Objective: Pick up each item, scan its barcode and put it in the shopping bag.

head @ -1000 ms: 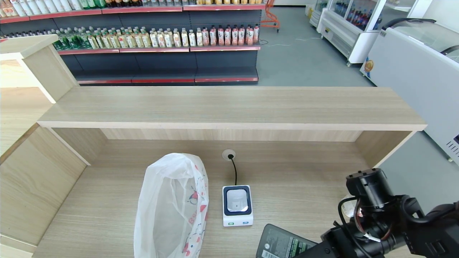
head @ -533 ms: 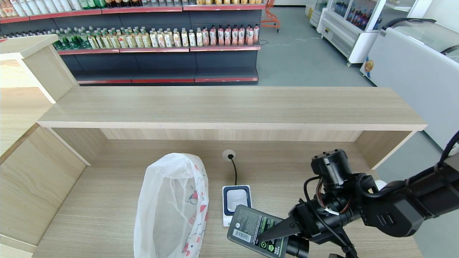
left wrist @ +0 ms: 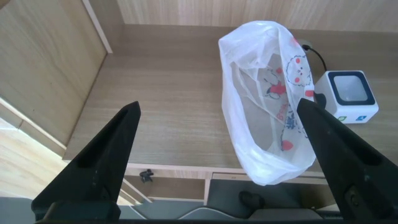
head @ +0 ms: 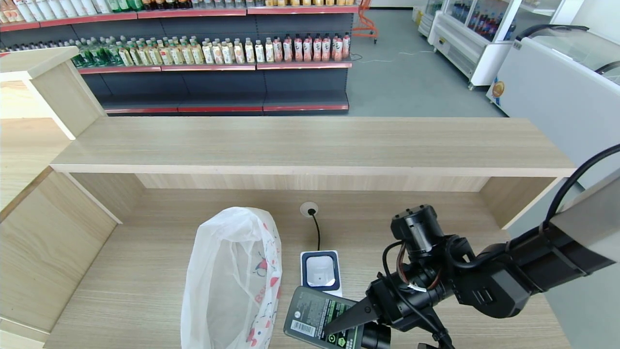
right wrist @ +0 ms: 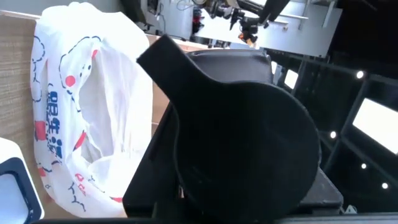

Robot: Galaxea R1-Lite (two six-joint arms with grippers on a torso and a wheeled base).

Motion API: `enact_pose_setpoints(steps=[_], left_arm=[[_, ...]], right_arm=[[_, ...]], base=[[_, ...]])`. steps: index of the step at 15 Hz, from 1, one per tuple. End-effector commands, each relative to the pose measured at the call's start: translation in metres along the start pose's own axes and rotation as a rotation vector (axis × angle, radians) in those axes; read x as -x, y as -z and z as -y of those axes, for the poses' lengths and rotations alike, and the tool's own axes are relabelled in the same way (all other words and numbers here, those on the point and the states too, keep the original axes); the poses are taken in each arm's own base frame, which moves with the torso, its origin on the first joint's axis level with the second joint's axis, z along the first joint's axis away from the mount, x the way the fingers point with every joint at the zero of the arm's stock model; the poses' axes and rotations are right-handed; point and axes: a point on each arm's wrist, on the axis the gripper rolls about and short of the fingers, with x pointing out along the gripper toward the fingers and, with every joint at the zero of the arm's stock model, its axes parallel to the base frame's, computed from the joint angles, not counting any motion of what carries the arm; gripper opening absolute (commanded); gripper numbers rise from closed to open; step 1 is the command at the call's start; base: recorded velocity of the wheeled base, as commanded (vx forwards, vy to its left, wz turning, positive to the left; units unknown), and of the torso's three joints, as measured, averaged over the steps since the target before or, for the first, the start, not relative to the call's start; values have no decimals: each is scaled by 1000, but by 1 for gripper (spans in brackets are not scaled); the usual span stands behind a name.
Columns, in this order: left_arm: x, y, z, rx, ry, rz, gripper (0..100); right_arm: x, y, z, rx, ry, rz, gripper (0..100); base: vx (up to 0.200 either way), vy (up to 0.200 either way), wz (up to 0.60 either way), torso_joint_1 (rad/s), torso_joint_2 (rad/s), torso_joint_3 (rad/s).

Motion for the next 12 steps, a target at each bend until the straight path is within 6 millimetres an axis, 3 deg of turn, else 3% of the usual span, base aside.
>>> enact_pose_setpoints(steps=[1,12], left_arm=[[0,0,0,0,0,0,100],[0,0,0,0,0,0,100]], right_arm=[[-1,0,0,1,1,2,0],[-1,-4,4,8,3,8,0]], base=[[0,0,0,0,0,0],[0,0,0,0,0,0]])
